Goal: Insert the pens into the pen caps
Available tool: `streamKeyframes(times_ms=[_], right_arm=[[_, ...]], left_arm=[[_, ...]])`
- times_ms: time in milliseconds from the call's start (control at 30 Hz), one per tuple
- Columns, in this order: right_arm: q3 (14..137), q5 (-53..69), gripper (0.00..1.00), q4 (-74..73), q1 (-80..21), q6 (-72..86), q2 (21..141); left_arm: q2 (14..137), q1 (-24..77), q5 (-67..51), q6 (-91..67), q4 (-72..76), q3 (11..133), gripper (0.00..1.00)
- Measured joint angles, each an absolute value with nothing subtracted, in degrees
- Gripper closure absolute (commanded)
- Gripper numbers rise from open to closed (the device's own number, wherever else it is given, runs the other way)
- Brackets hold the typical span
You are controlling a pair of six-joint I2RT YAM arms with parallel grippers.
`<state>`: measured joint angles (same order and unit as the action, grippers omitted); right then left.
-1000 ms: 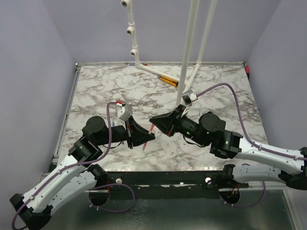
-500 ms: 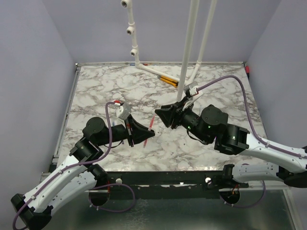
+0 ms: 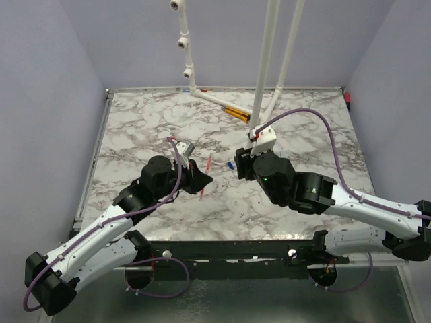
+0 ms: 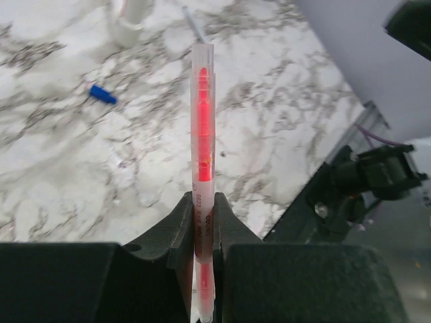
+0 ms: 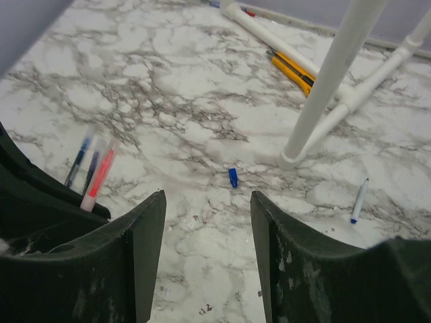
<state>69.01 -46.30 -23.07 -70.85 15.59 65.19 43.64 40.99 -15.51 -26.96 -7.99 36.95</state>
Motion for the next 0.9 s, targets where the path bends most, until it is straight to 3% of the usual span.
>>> streamKeyframes(times_ms=[467,900], right_arm=[[55.9,-38.7,0.37,-31.5,-69.6,29.1,67.5],[49.4,-30.7,0.35,-29.5,-69.6,33.4,64.9]], left_arm=[[61.0,40.9,11.5,-28.3,-18.2,42.8,1.00],[77.4,40.9,23.6,-31.9,-22.8,44.5,1.00]])
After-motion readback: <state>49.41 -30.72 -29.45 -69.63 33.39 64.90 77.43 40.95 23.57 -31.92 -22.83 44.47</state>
